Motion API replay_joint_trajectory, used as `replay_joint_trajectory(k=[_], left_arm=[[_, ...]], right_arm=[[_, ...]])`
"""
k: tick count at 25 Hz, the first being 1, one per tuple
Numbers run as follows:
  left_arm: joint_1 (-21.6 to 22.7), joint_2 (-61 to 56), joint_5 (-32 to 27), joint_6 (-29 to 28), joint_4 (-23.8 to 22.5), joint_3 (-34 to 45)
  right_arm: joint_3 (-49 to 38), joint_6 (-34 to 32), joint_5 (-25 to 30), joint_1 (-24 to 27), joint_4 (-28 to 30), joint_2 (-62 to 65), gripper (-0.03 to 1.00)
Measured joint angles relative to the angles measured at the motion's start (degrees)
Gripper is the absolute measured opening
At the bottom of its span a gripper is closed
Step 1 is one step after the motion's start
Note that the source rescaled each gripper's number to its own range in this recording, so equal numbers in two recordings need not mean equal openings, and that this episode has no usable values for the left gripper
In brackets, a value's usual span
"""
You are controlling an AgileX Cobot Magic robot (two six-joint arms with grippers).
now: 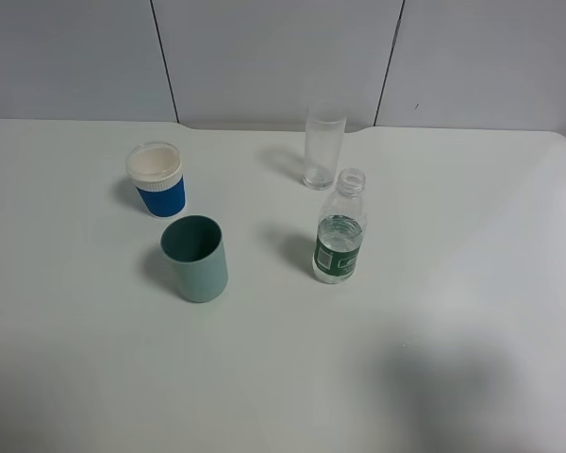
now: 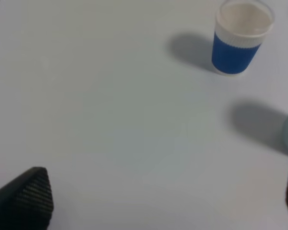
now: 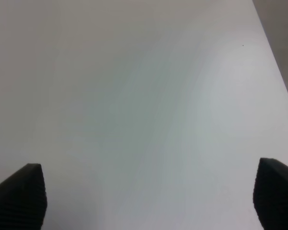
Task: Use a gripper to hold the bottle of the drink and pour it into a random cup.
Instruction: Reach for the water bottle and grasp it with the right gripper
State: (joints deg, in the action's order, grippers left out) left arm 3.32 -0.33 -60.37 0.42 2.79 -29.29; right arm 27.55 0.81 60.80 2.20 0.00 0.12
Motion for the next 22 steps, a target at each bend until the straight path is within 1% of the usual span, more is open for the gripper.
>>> replay_joint_trajectory(k=[22], left_arm=[[0.0, 0.0, 0.0, 0.0, 0.0, 0.0]], right_arm=[[0.0, 0.0, 0.0, 0.0, 0.0, 0.0, 0.88]])
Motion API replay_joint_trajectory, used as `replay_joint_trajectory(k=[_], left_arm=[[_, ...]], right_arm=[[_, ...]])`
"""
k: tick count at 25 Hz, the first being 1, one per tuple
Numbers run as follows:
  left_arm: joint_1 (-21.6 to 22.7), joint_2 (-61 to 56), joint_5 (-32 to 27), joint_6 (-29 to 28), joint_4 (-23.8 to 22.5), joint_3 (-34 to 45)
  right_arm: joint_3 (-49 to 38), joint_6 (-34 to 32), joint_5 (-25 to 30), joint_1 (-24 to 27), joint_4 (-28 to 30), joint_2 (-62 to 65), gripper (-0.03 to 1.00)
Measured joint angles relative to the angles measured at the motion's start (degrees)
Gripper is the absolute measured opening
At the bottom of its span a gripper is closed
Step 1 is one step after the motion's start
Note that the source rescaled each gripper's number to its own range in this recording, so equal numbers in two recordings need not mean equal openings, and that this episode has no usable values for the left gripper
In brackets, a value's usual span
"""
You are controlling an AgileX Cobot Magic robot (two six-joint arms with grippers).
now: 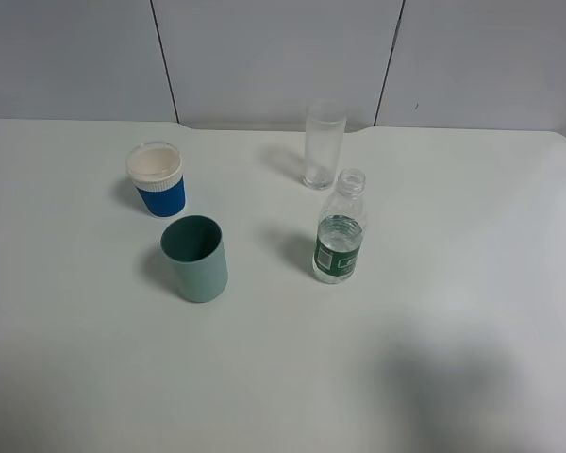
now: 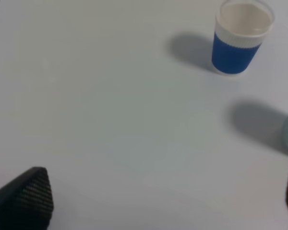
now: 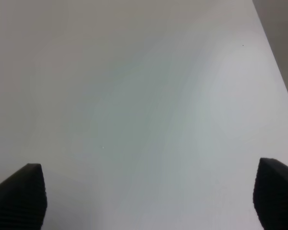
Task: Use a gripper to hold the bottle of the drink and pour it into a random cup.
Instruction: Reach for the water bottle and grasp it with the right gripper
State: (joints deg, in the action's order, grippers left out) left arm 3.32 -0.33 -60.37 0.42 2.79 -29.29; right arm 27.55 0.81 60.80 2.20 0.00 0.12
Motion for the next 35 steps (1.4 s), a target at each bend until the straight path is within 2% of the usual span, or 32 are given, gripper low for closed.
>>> replay_joint_trajectory(k=[35], left_arm=[[0.0, 0.0, 0.0, 0.0, 0.0, 0.0]], right_arm=[[0.0, 0.0, 0.0, 0.0, 0.0, 0.0, 0.88]])
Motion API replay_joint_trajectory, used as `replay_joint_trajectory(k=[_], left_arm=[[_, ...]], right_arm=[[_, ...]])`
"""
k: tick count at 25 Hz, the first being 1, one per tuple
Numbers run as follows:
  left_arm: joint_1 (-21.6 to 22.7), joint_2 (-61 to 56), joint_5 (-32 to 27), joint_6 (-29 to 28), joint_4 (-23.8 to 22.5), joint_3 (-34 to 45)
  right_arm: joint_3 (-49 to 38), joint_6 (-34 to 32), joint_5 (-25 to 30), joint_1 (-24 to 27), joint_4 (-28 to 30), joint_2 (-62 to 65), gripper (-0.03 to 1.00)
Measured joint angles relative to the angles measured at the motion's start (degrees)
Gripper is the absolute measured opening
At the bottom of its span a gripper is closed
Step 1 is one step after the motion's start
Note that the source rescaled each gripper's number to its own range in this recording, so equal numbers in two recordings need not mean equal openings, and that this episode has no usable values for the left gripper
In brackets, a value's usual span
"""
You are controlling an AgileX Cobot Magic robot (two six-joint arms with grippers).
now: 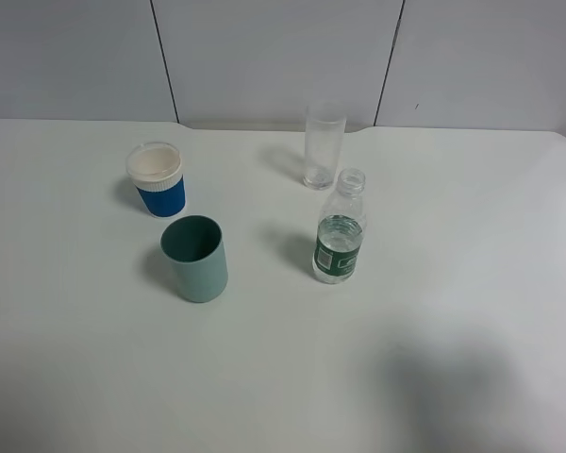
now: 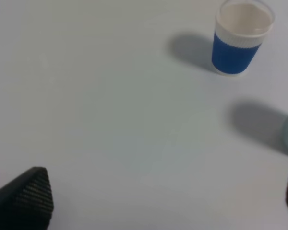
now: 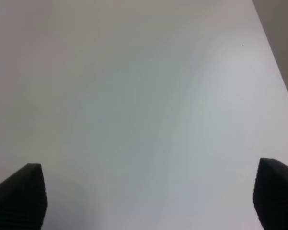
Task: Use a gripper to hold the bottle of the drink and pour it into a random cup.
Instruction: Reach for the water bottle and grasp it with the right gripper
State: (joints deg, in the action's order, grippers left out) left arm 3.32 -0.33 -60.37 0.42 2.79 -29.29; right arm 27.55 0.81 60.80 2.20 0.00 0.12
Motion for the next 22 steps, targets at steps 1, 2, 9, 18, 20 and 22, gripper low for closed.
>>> replay_joint_trajectory(k=[1, 2, 9, 18, 20, 22], left_arm=[[0.0, 0.0, 0.0, 0.0, 0.0, 0.0], [0.0, 0.0, 0.0, 0.0, 0.0, 0.0], [0.0, 0.0, 0.0, 0.0, 0.1, 0.0], [0.0, 0.0, 0.0, 0.0, 0.1, 0.0], [0.0, 0.0, 0.0, 0.0, 0.1, 0.0], [0.0, 0.0, 0.0, 0.0, 0.1, 0.0]], right_arm=[[0.0, 0.0, 0.0, 0.0, 0.0, 0.0, 0.88], [0.0, 0.0, 0.0, 0.0, 0.0, 0.0, 0.88], [0.0, 0.0, 0.0, -4.4, 0.0, 0.0, 0.88], [0.0, 0.0, 0.0, -7.8, 0.0, 0.0, 0.88], [0.0, 0.0, 0.0, -7.8, 0.0, 0.0, 0.88], [0.0, 0.0, 0.0, -7.8, 0.0, 0.0, 0.88]])
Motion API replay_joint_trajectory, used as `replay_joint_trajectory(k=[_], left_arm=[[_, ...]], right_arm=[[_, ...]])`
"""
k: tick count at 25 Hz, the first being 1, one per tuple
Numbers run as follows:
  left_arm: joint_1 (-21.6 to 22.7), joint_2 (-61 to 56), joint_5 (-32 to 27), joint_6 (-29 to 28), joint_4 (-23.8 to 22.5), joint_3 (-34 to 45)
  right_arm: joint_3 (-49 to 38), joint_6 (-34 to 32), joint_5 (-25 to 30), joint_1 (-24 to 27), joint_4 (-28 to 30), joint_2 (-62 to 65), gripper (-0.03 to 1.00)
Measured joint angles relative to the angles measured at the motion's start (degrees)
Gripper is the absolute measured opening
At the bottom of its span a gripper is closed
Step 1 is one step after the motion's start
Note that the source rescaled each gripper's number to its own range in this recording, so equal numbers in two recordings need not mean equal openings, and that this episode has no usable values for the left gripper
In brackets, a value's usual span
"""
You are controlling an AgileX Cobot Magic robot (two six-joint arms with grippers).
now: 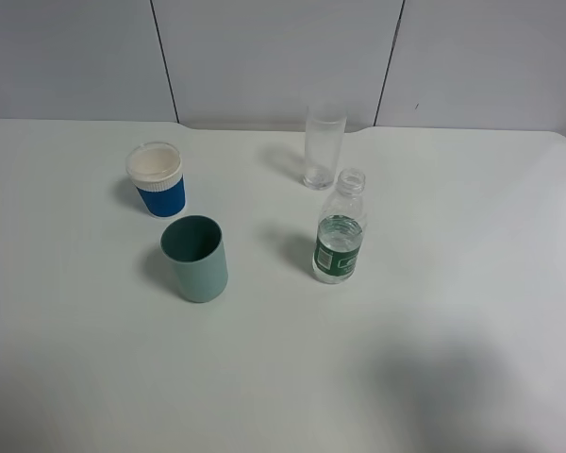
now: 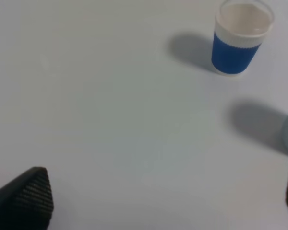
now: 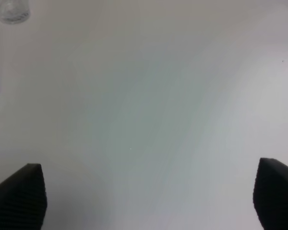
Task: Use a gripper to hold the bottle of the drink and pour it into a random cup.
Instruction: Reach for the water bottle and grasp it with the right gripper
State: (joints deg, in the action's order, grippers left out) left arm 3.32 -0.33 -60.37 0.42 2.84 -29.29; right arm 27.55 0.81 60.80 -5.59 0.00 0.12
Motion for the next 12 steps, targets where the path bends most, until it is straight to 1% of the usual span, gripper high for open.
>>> replay_joint_trajectory(k=[5, 8, 12], left_arm=[[0.0, 0.0, 0.0, 0.0, 0.0, 0.0], [0.0, 0.0, 0.0, 0.0, 0.0, 0.0], [0.0, 0.0, 0.0, 0.0, 0.0, 0.0]], right_arm=[[0.8, 0.0, -0.4, 0.0, 0.0, 0.0, 0.88], [4.2, 0.0, -2.1, 0.0, 0.0, -1.4, 0.88], [9.3, 0.0, -2.9, 0.0, 0.0, -8.1, 0.88]])
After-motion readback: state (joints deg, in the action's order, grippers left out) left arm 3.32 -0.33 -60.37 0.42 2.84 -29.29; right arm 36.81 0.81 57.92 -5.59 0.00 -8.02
